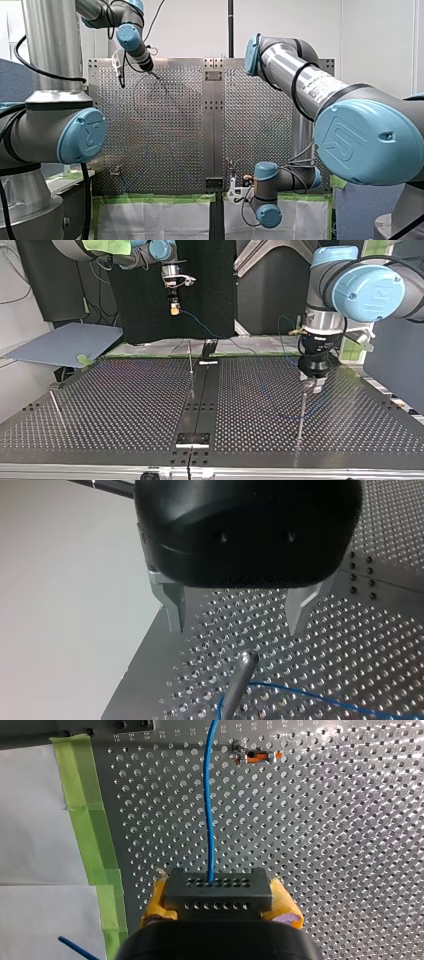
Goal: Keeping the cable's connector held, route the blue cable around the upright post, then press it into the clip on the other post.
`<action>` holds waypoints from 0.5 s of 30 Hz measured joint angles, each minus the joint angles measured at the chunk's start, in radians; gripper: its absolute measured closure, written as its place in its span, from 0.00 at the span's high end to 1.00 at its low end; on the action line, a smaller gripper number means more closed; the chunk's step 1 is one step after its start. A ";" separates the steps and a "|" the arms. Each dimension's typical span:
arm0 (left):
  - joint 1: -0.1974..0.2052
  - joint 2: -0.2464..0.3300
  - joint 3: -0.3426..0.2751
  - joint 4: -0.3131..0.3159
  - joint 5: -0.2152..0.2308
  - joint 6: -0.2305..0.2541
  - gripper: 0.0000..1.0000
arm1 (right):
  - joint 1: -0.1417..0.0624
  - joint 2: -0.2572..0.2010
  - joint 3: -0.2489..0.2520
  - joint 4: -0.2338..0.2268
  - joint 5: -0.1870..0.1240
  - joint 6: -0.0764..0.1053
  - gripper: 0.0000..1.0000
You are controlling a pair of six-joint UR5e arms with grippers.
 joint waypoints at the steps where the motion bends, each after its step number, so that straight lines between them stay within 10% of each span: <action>1: 0.000 0.000 0.000 0.000 -0.005 0.004 0.98 | 0.000 0.000 0.000 0.000 0.000 0.000 0.00; 15: -0.004 0.004 0.000 -0.007 -0.028 0.029 0.98 | 0.004 0.000 0.000 0.001 0.000 0.002 0.00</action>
